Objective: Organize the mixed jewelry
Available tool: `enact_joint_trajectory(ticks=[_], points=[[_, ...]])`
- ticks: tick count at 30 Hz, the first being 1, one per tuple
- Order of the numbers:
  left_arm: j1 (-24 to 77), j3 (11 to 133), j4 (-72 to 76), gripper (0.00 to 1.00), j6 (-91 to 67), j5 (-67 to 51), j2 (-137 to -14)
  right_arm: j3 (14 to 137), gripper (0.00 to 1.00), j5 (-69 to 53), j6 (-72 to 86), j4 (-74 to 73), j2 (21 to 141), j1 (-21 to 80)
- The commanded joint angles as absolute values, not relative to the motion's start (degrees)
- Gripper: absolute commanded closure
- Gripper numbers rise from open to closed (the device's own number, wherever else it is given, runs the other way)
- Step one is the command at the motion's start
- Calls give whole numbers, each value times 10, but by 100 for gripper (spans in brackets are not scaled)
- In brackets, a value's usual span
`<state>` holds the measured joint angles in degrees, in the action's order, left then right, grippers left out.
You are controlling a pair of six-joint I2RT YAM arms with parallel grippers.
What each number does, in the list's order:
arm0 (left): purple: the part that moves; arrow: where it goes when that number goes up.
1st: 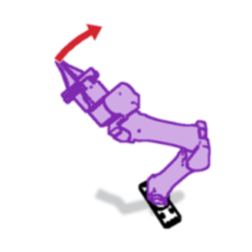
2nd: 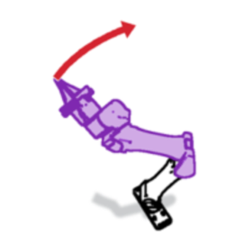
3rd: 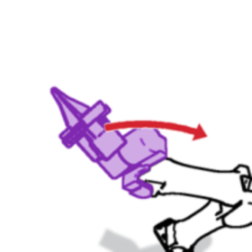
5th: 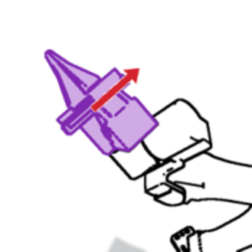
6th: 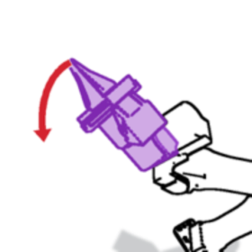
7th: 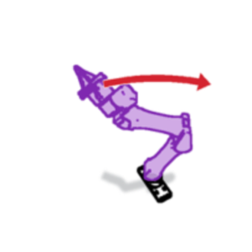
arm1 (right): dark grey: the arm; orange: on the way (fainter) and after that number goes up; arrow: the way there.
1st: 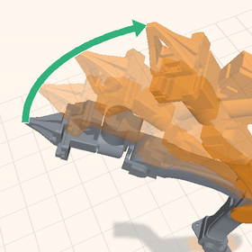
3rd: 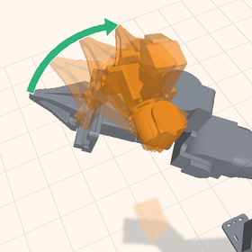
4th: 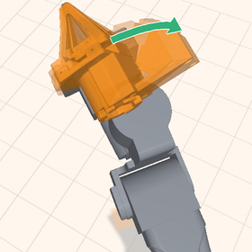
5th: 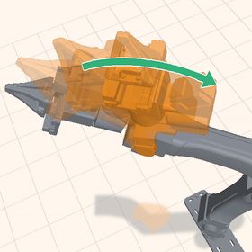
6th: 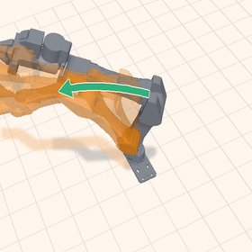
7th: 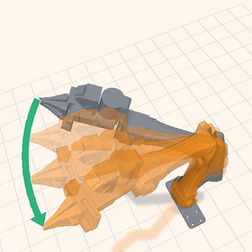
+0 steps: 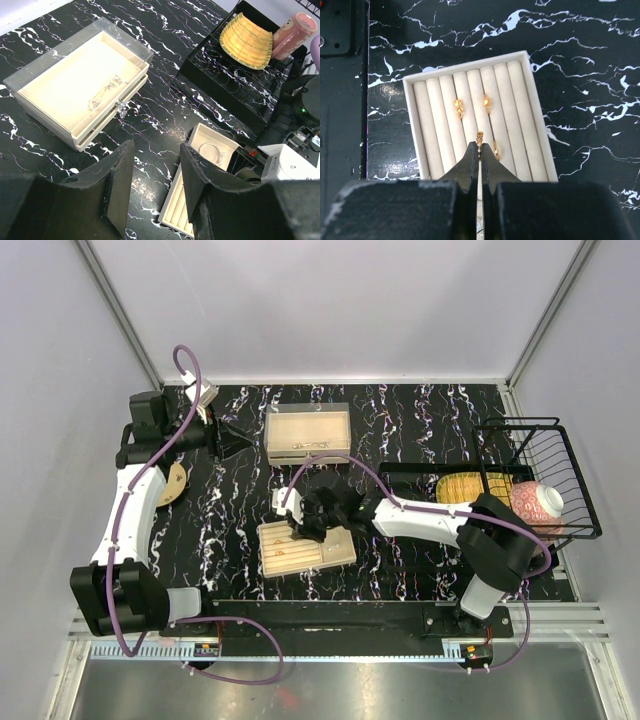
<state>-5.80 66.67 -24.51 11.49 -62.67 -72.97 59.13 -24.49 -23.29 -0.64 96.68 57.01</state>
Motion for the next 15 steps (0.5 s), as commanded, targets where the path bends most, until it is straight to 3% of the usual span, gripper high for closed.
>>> enact_joint_trajectory(ticks=[1, 15], points=[[-62, 663, -239, 56, 132, -640, -719, 582, 100, -240, -231, 17, 972, 581], [-62, 656, -242, 57, 136, -642, -728, 549, 100, -244, -246, 25, 983, 585]])
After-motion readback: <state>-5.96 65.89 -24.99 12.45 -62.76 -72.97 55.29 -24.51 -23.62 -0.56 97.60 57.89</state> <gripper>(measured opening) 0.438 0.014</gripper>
